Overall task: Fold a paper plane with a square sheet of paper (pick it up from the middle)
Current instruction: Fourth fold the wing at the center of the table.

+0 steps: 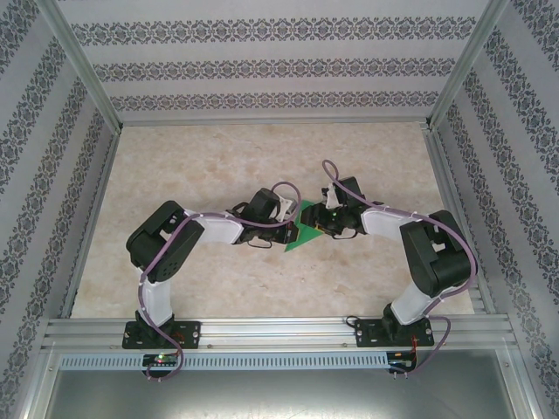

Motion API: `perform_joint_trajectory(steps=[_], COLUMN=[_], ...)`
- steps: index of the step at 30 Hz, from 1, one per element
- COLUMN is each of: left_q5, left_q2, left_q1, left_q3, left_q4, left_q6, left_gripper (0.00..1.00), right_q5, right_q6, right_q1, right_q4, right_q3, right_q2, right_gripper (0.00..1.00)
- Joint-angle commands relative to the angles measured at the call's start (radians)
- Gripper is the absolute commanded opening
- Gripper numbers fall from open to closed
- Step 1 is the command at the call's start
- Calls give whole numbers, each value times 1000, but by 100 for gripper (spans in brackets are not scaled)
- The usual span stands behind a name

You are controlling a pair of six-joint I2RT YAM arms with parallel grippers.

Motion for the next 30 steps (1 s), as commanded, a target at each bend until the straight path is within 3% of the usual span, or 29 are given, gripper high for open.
perform_joint_trajectory(steps=[1, 15, 30], left_q5=[41, 127, 173], left_q2=[21, 80, 79], left_q1=[15, 45, 74], left_q3=[41, 115, 70], left_q4=[-74, -161, -64], left_q6=[-45, -123, -194], left_gripper=[9, 9, 9], right_q5=[-33, -40, 35], right_q6=[-44, -58, -66], right_q1=[-22, -43, -38], right_q4=[10, 10, -114], right_q3=[11, 20, 85], right_q2=[15, 51, 100], right_gripper=[51, 51, 49])
